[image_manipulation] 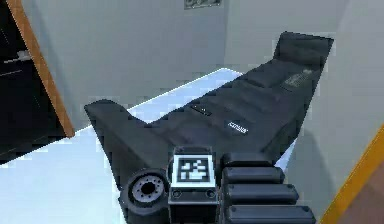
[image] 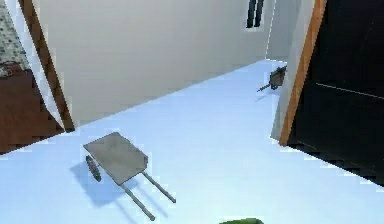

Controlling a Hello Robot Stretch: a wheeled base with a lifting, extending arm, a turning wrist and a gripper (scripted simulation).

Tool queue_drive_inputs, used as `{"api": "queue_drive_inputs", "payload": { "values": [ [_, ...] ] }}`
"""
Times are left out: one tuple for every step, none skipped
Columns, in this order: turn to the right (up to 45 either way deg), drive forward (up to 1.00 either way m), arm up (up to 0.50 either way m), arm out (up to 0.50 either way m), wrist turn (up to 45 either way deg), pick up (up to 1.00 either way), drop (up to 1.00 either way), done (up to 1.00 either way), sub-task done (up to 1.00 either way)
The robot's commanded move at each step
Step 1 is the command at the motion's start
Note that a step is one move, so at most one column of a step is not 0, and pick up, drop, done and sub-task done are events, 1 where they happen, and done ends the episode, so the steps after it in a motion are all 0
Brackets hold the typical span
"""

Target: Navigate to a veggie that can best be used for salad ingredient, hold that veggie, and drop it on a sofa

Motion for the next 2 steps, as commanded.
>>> {"api": "queue_drive_inputs", "payload": {
  "values": [
    [42.0,0.00,0.00,0.00,0.0,0.00,0.00,0.00,0.00],
    [0.0,1.00,0.00,0.00,0.0,0.00,0.00,0.00,0.00]
  ]
}}
